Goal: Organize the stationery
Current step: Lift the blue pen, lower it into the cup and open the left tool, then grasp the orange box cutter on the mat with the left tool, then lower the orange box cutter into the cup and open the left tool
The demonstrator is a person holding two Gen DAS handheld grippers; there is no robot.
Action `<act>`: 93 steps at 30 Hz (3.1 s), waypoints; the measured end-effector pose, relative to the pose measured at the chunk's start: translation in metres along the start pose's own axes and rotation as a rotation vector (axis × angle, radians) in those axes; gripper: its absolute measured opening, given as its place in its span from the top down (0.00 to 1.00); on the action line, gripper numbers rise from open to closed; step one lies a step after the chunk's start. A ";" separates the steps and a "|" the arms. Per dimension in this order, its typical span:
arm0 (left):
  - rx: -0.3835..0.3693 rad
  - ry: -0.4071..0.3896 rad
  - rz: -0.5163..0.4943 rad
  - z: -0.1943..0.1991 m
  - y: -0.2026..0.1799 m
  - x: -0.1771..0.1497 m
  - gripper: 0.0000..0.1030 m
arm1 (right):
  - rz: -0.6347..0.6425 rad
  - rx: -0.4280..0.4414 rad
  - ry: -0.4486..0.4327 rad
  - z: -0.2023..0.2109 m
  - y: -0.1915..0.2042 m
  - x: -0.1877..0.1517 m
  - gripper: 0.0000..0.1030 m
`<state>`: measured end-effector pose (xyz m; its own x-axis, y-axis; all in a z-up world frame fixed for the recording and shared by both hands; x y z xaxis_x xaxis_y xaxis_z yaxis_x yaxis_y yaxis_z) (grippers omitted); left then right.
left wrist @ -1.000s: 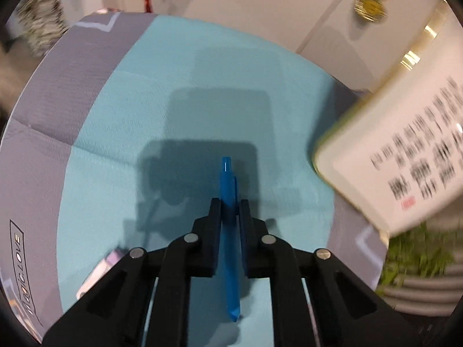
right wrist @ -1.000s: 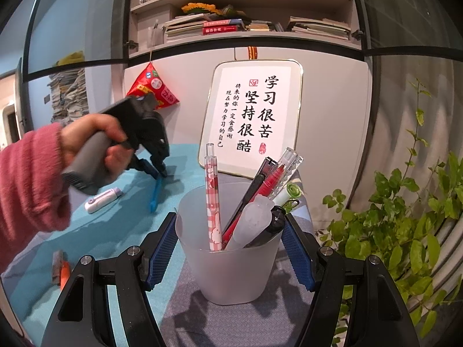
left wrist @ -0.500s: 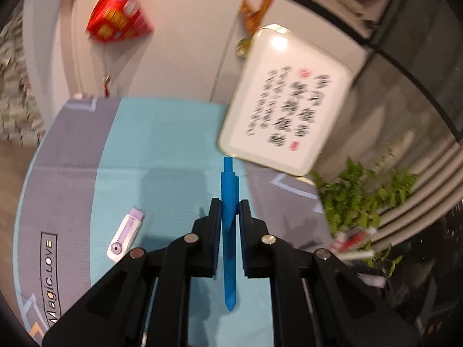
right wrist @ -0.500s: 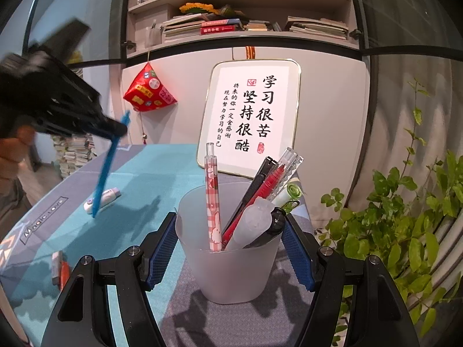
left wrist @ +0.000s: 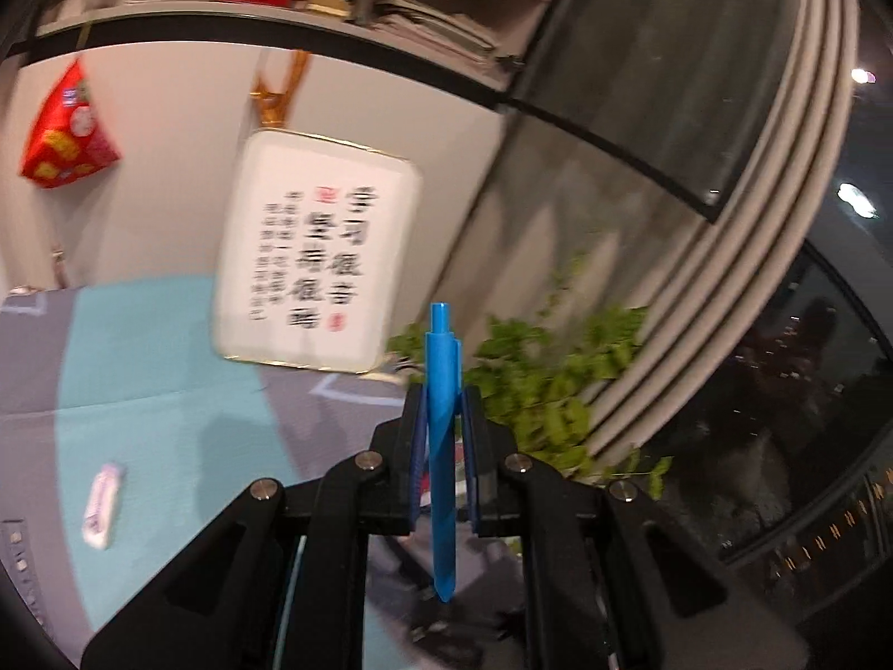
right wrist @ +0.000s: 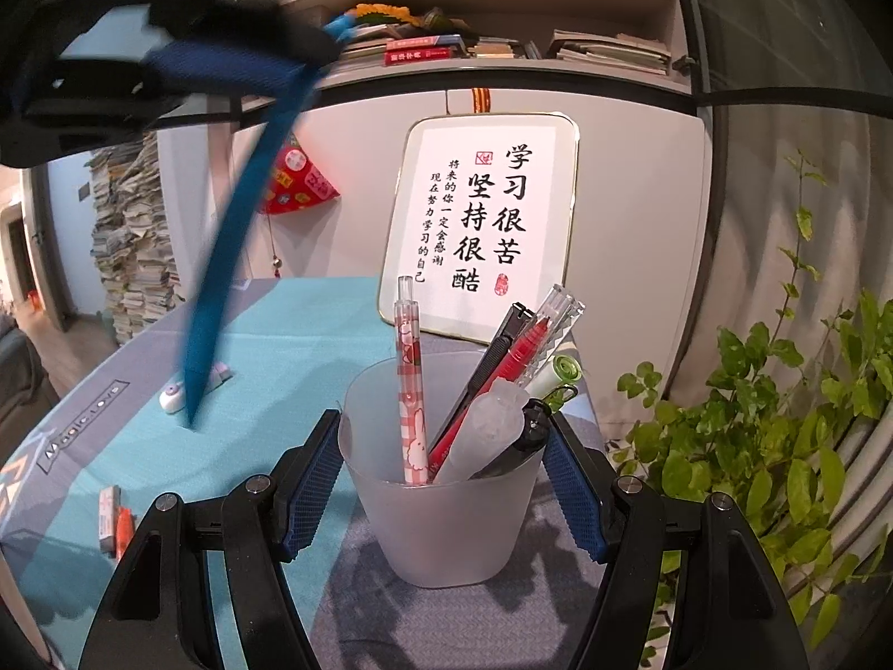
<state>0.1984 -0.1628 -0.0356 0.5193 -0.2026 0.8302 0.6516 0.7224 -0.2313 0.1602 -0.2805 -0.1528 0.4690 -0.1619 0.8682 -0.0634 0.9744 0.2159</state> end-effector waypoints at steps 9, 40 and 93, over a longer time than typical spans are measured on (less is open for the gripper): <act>0.039 -0.080 -0.106 -0.033 -0.010 -0.002 0.90 | 0.000 0.001 0.001 -0.001 0.000 0.000 0.31; 0.293 0.235 -0.035 0.057 0.086 -0.132 0.38 | -0.001 -0.011 0.010 0.001 0.002 -0.001 0.30; 0.098 0.079 0.005 0.020 0.003 -0.030 0.89 | 0.005 0.001 0.019 -0.001 0.004 0.002 0.30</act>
<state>0.1738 -0.1412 -0.0512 0.5669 -0.2477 0.7857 0.5938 0.7839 -0.1813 0.1614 -0.2771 -0.1507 0.4857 -0.1535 0.8605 -0.0671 0.9750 0.2117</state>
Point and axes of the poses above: each gripper's, at about its wrist camera, not at the fingertips, and z roughly against the way its jaws point, y to its left, x to its top, the point moved 1 cm from there along -z, roughly the way its jaws point, and after that the axes turned 12 degrees about -z, right-handed, at the moved point
